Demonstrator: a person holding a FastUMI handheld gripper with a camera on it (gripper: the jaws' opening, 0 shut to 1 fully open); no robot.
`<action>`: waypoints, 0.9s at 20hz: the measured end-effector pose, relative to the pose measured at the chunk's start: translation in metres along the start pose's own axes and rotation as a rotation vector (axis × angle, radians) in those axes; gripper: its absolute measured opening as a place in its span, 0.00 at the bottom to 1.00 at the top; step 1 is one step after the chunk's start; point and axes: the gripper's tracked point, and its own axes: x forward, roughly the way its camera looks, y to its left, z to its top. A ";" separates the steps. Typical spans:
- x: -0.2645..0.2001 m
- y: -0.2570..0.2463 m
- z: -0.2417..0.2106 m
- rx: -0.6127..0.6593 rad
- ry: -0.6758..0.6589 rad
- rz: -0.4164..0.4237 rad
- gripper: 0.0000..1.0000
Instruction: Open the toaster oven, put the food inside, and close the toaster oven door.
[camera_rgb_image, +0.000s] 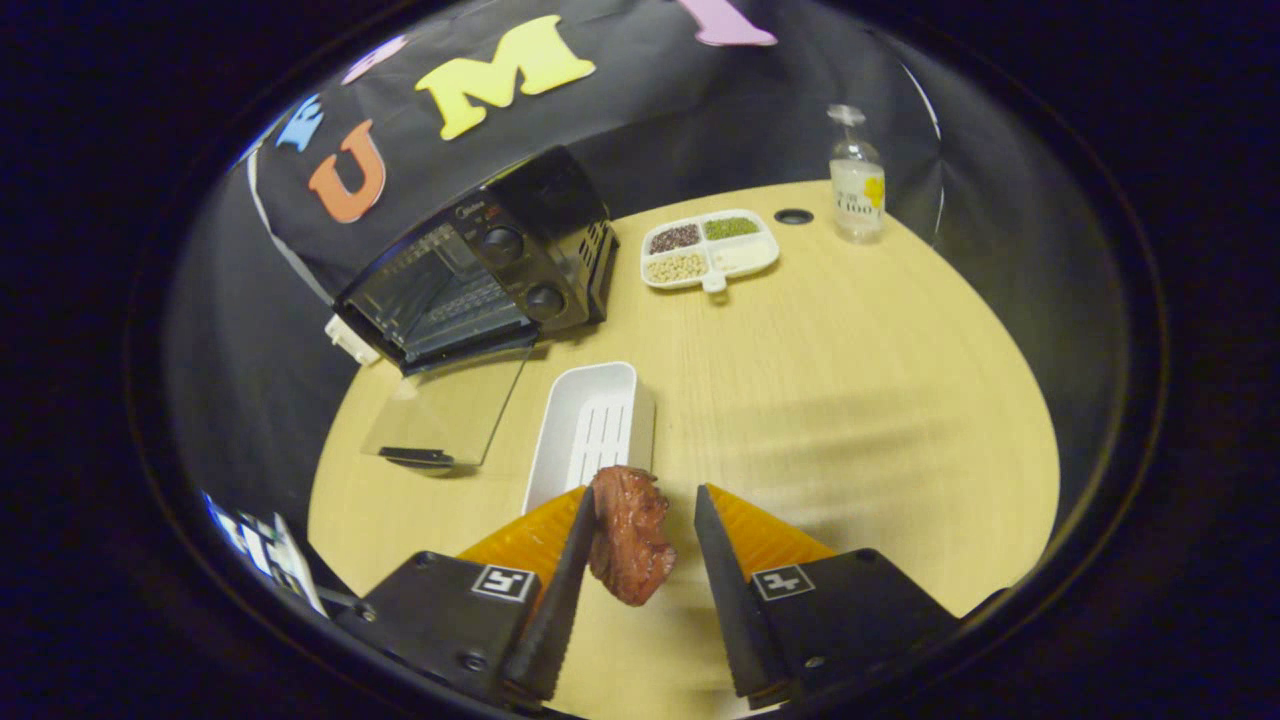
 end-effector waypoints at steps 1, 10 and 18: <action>0.001 0.005 -0.002 0.040 0.006 0.026 0.53; -0.022 0.021 0.011 0.092 -0.037 0.073 0.15; -0.077 0.121 0.028 0.166 -0.235 0.104 0.15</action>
